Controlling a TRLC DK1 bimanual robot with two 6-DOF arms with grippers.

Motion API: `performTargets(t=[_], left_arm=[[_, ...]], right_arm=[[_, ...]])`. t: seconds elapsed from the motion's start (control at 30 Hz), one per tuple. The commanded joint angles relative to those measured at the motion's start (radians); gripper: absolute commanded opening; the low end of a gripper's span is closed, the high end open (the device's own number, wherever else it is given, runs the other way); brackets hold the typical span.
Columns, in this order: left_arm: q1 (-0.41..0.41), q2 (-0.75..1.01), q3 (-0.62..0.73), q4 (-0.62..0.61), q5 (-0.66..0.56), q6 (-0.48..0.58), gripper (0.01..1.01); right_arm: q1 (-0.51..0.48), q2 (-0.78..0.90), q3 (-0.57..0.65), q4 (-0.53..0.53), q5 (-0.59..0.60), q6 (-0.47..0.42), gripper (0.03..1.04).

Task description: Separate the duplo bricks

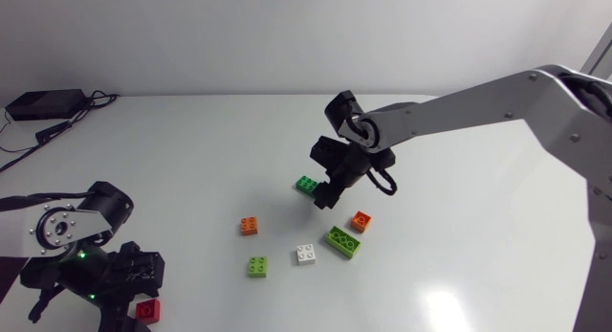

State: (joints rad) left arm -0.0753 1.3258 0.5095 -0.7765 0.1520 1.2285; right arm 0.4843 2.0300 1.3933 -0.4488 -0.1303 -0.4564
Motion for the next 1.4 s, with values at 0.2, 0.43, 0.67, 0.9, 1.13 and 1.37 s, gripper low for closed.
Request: performTargets(t=[0.2,0.43,0.67,0.9,1.13,1.37], left_arm=[[-0.001,0.059,-0.028,0.071,-0.006,-0.012,0.53],[0.003,0.047,-0.039,0.071,-0.011,-0.006,0.282],[0.017,-0.008,-0.029,0.029,-0.009,0.002,0.179],[0.052,-0.05,0.05,-0.09,0.119,0.002,0.157],[0.134,0.061,0.363,-0.463,0.541,0.052,0.156],[0.091,0.377,0.595,-0.727,0.92,0.209,0.152]], right_arm=[[-0.015,-0.152,-0.126,-0.001,-0.005,0.015,0.74],[-0.027,-0.22,-0.175,-0.001,-0.009,0.012,0.74],[-0.024,-0.295,-0.243,0.021,-0.031,0.012,0.74],[-0.018,-0.422,-0.359,0.098,-0.051,-0.005,0.74],[0.011,-0.611,-0.511,0.263,-0.026,-0.021,0.74],[0.169,-0.728,-0.643,0.473,0.109,-0.021,0.74]])
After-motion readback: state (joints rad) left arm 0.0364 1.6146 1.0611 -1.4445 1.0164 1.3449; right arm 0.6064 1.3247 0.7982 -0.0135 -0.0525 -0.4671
